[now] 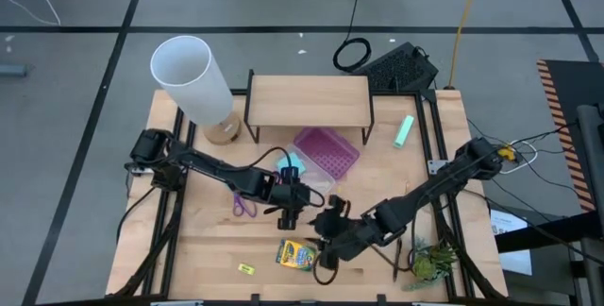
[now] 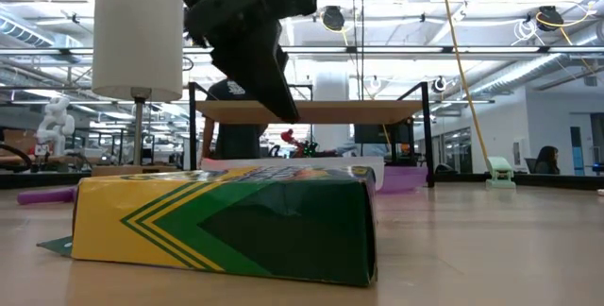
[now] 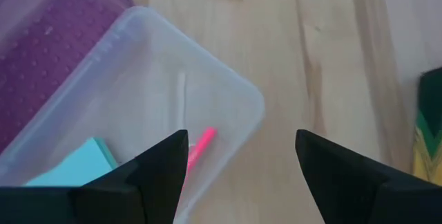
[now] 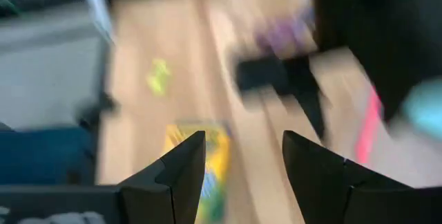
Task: Pack school essentials
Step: Put the orange pencil into the supply box
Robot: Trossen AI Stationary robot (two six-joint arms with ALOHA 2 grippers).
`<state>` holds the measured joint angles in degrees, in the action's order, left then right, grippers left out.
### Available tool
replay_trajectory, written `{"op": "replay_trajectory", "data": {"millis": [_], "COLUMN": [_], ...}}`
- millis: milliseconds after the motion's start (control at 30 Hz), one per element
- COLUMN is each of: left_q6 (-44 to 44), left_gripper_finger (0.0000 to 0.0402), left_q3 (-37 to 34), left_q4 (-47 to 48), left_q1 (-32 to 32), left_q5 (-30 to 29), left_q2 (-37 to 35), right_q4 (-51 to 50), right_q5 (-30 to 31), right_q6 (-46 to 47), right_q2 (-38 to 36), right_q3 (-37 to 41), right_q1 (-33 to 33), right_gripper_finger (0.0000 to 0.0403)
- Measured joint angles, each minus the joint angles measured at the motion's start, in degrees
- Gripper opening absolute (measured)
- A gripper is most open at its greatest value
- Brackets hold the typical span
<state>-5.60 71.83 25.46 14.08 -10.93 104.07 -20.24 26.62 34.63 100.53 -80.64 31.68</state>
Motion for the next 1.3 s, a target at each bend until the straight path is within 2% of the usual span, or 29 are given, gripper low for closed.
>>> {"op": "replay_trajectory", "data": {"millis": [100, 233, 367, 467, 600, 867, 1000, 1100, 1167, 1300], "left_q6": [-0.89, -1.68, -3.23, -3.57, -3.32, -4.46, -5.37, -1.93, 0.12, 2.64], "left_gripper_finger": [0.0271, 0.0271, 0.0271, 0.0271, 0.0271, 0.0271, 0.0271, 0.0271, 0.0271, 0.0271], "left_q3": [0.00, 0.00, 0.00, 0.00, 0.00, 0.00, -0.02, -0.02, -0.02, -0.02], "left_q4": [0.64, 0.55, 0.23, -0.30, 0.00, 4.94, 3.96, -0.19, -3.38, -6.56], "left_q1": [0.77, 2.15, 3.80, 5.42, 8.09, 13.88, 17.37, 19.24, 19.65, 19.54], "left_q5": [-0.14, -1.13, -2.77, -3.84, -6.29, -11.09, -15.43, -18.35, -17.94, -15.62], "left_q2": [0.00, 0.02, 0.02, 0.02, 0.02, 0.02, 0.07, 0.07, 0.07, 0.07], "right_q4": [-12.62, -33.54, -54.13, -63.11, -62.99, -52.07, -47.03, -44.74, -45.42, -49.95], "right_q5": [-0.81, -5.93, -8.60, -12.12, -19.35, -32.83, -35.37, -38.27, -40.24, -40.51], "right_q6": [12.83, 32.59, 46.01, 52.18, 53.26, 51.56, 51.73, 52.57, 53.59, 55.67], "right_q2": [-0.71, -1.97, -2.22, -2.28, -2.46, -2.54, -2.54, -2.54, -2.56, -2.56], "right_q3": [0.00, 0.00, 0.02, 1.49, 7.11, 17.47, 18.00, 17.27, 17.18, 18.31], "right_q1": [0.26, -0.74, -1.43, -2.71, -4.96, -6.44, -4.66, -3.42, -2.69, -1.88], "right_gripper_finger": [0.0185, 0.0185, 0.0185, 0.0185, 0.0185, 0.0185, 0.0185, 0.0185, 0.0185, 0.0185]}}
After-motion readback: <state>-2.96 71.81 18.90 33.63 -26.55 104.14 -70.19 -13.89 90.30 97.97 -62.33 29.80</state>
